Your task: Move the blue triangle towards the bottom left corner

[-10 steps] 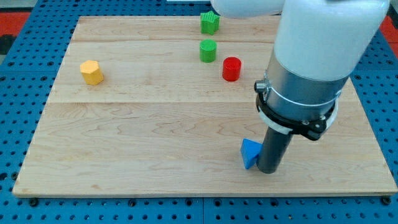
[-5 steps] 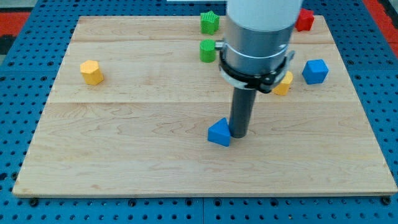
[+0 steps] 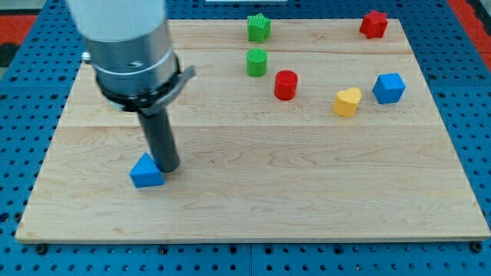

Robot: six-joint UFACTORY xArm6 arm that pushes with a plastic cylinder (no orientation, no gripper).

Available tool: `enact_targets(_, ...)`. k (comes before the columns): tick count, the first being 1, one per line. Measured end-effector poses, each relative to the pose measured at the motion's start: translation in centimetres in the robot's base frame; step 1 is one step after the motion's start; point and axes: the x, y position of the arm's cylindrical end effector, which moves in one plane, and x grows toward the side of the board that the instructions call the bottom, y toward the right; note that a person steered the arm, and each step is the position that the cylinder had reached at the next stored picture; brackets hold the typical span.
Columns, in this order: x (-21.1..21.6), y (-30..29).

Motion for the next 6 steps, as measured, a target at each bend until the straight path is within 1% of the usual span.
enact_targets(1,0.0,-3.8)
enact_targets(2,0.2,-5.4)
enact_targets(3,1.3,-4.4)
enact_targets(4,3.5,-4.2)
enact_targets(5,4.4,-5.2)
enact_targets(6,4.6,-4.2)
